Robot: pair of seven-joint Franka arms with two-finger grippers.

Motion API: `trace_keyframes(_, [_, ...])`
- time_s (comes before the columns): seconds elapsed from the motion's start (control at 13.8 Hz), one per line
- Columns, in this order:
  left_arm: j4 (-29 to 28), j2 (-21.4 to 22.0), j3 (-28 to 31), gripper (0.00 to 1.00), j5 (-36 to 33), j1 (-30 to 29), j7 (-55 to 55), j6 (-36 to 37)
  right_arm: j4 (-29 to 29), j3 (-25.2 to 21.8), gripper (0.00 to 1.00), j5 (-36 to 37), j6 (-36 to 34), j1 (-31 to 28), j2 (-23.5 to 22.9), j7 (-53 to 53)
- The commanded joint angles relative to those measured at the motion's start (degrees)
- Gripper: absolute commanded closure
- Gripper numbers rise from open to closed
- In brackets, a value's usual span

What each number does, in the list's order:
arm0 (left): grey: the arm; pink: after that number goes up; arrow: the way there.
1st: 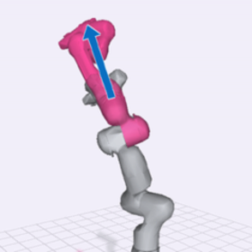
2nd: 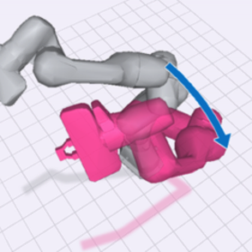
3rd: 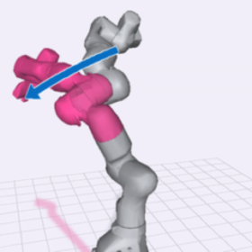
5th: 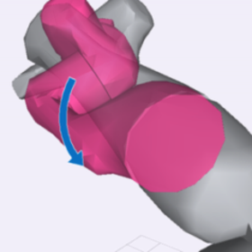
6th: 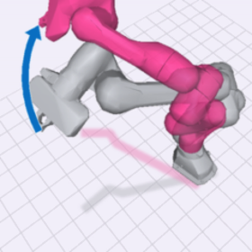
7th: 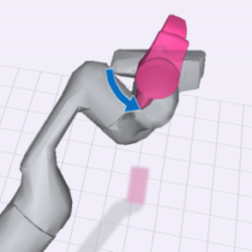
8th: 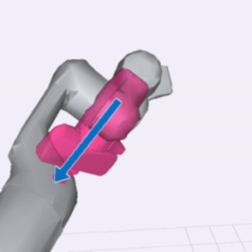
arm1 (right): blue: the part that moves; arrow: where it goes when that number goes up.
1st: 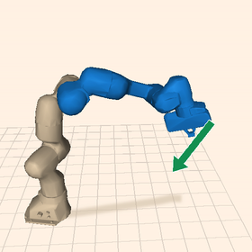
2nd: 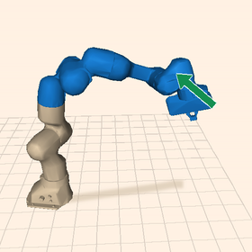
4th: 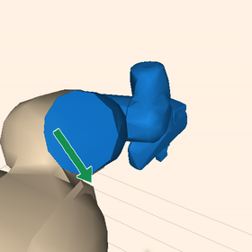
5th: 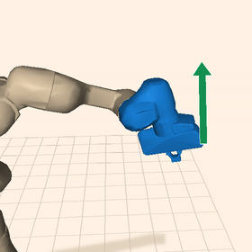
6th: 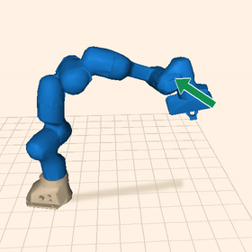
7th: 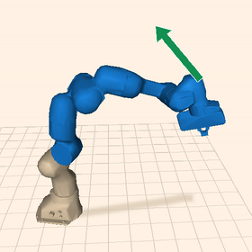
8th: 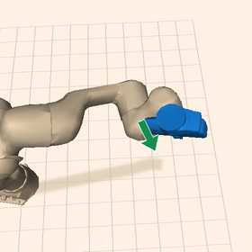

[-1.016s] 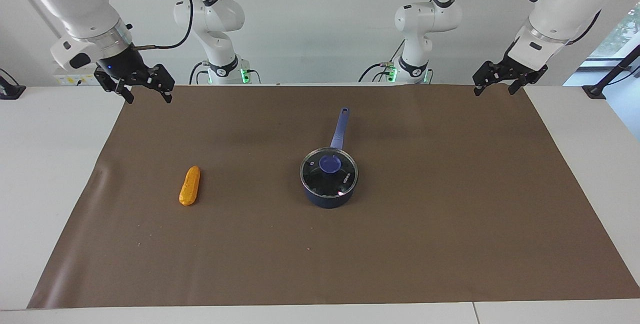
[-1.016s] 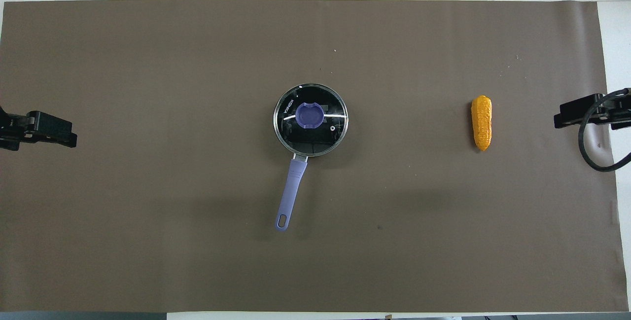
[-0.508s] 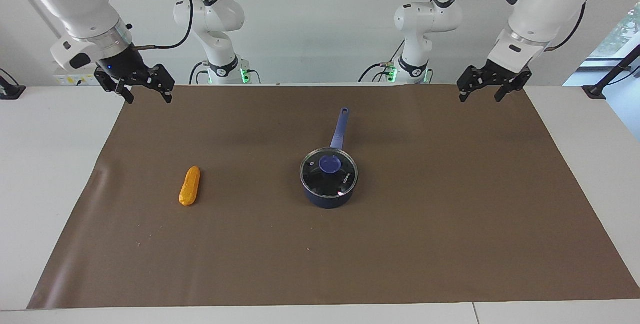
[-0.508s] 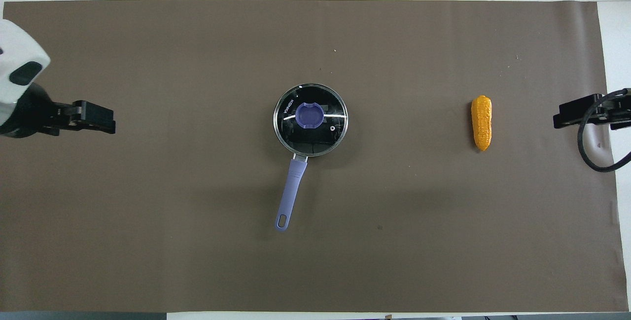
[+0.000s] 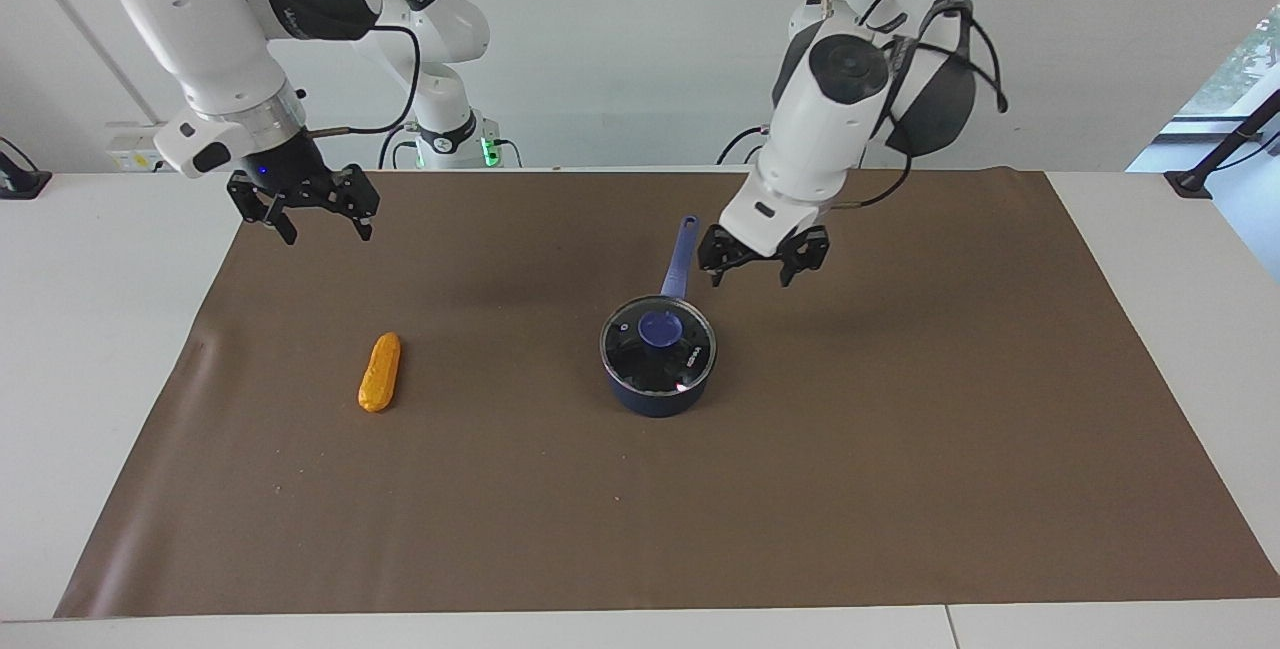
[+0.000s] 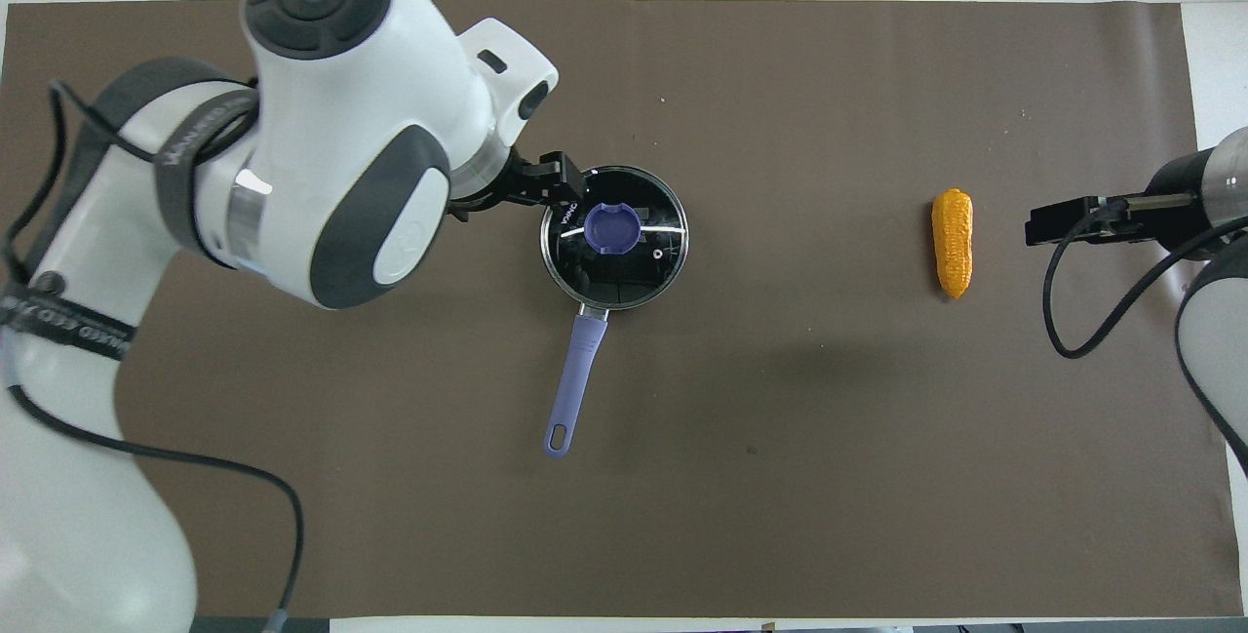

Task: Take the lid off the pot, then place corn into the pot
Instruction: 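Grasp the lid knob with the left gripper while the right gripper reaches the corn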

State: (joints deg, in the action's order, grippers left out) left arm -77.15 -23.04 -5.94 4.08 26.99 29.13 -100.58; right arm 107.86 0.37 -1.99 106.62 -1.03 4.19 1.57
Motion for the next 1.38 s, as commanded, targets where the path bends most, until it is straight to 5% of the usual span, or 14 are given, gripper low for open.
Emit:
trace_keyframes(0.0, [5.6, -6.2, 1.3, 0.0, 1.1, 4.5, 2.3, -2.6, 5.0, 0.1, 0.0, -1.3, 7.5, -0.4, -2.8, 1.3])
trace_keyframes(0.36, [4.6, -8.7, 1.0, 0.0, -3.8, 7.3, 1.5, -4.9, 15.5, 0.1, 0.0, -1.2, 29.4, -0.3, -11.2, 0.8])
trace_keyframes(0.8, [2.2, -8.8, 1.0, 0.0, -4.3, 7.4, -0.4, -6.8, 15.2, 0.1, 0.02, -1.2, 32.1, -1.0, -15.9, 1.3])
trace_keyframes(1.09, [2.6, -10.4, 0.9, 0.0, -5.5, 7.4, -1.6, -6.2, 15.2, 0.0, 0.26, -1.1, 32.3, -1.0, -16.7, 1.5])
trace_keyframes(1.31, [2.7, -10.5, 0.9, 0.0, -5.5, 7.3, -2.1, -6.4, 15.2, 0.1, 0.3, -0.8, 32.5, -1.2, -17.4, 2.8])
